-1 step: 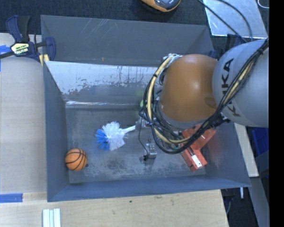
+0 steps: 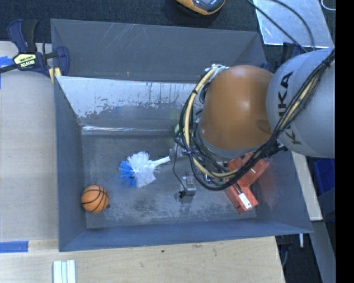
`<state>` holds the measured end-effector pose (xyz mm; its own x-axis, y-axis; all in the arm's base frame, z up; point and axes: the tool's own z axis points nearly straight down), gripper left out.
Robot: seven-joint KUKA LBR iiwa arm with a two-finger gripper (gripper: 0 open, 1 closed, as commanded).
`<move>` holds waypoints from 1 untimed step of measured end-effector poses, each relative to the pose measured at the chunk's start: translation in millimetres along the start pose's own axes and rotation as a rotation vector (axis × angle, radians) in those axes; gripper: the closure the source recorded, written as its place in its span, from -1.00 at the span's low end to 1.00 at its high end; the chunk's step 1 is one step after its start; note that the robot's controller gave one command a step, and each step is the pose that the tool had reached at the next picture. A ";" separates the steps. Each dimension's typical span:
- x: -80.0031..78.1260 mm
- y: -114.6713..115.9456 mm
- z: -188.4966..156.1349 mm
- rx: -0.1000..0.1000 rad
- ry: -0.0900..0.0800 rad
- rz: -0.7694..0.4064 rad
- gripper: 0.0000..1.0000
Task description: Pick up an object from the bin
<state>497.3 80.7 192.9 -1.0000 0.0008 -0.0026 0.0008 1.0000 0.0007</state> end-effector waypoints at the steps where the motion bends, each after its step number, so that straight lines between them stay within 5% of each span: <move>1: -101.2 6.2 119.3 0.000 0.000 -0.219 -1.00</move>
Offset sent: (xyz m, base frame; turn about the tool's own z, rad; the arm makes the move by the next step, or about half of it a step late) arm 0.0916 0.0321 -0.0435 -0.0518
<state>598.8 86.9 73.9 -0.9764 -0.2160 -0.0029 -0.2160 0.9764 0.0005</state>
